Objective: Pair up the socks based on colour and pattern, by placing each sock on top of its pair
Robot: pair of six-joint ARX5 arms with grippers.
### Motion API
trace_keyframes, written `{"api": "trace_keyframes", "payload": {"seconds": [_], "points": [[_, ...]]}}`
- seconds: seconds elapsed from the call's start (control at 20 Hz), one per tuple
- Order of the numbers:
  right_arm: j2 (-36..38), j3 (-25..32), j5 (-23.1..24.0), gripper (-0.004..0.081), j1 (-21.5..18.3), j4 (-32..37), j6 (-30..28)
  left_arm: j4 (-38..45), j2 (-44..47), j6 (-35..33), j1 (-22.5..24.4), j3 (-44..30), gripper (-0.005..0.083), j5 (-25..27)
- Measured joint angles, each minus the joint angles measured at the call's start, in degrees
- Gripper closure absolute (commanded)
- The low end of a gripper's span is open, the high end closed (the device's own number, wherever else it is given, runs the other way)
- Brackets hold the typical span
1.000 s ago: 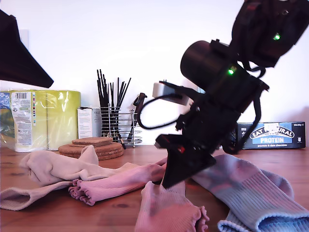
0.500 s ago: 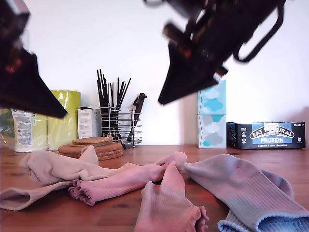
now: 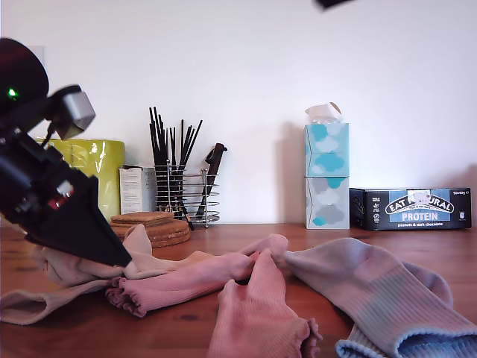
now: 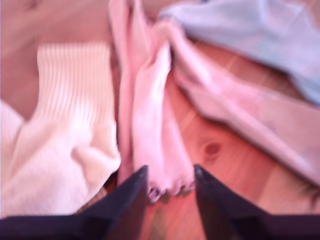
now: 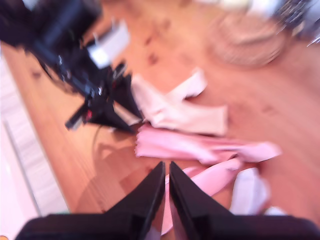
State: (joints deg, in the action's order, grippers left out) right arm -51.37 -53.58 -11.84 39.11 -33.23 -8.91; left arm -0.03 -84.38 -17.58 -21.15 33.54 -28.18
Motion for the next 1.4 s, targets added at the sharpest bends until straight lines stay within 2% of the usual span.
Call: {"api": "trace_keyframes", "payload": {"seconds": [0.15,0.35,0.4,0.5,0.55,0.75,1.05,1.2,1.4], "points": [[5.1,1.0,0.9,0.0782,0.0,-4.5,0.1,2.3,-1.7,-0.2,-1.9,0.0,0.0409,2.0],[5.9,2.0,1.9,0.0782,0.0,-6.9,0.1,4.8,-6.6,-0.2,-3.4,0.0,0.0419,4.3],[6.2,2.0,1.9,0.0782,0.0,-7.4,0.1,5.4,-7.9,-0.3,-3.5,0.0,0.0466,4.9],[7.2,2.0,1.9,0.0782,0.0,-8.0,0.1,6.0,-8.1,-0.3,-3.8,0.1,0.077,5.9],[7.5,2.0,1.9,0.0782,0.0,-8.1,0.1,6.0,-8.1,-0.3,-4.1,0.2,0.0785,6.0],[6.1,2.0,1.9,0.0774,0.0,-8.4,-0.8,3.0,-8.0,4.2,-6.0,2.7,0.0797,4.7],[-1.9,2.0,1.9,0.075,0.0,-8.5,-3.0,-9.0,-0.8,8.8,-7.4,15.1,0.0797,4.0],[-3.4,2.0,1.9,0.075,0.0,-8.0,-3.2,-14.7,1.3,12.0,-7.4,21.9,0.0797,1.6],[-3.4,2.0,1.9,0.075,0.0,-7.0,-3.2,-22.8,1.3,16.1,-10.6,24.7,0.0797,0.6]]}}
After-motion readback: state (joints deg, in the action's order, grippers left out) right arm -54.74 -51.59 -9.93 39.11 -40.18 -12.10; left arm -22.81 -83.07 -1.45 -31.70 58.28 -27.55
